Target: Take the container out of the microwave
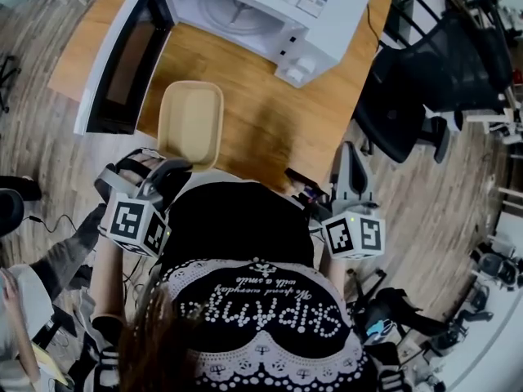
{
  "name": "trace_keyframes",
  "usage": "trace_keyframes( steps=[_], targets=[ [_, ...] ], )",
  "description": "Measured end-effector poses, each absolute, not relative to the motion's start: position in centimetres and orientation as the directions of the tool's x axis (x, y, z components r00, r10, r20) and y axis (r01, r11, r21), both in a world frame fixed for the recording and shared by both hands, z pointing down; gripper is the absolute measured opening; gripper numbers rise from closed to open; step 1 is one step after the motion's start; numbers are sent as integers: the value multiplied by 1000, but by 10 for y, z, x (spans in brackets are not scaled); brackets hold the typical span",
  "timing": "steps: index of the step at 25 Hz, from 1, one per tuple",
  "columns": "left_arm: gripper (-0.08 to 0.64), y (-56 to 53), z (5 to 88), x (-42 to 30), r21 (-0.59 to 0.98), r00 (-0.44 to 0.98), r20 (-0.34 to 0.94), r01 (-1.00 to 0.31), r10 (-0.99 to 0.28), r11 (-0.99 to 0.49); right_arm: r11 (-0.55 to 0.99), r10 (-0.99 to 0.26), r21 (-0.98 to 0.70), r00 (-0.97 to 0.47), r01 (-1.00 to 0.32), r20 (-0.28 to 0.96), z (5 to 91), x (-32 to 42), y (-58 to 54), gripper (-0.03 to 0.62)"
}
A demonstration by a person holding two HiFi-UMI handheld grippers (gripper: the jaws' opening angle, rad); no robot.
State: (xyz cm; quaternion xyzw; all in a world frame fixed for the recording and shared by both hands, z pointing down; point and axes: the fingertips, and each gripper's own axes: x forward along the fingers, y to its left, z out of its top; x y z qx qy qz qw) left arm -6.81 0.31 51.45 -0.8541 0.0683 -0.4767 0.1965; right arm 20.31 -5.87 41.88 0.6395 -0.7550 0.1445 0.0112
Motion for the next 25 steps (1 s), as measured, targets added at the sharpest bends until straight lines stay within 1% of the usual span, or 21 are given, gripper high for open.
trace_keyframes(
  steps=[25],
  targets=[
    [44,-6,517,-68,-399,501,812,102,-300,-911,137,-959,-191,-178,-972,219,422,211,-63,37]
  ],
)
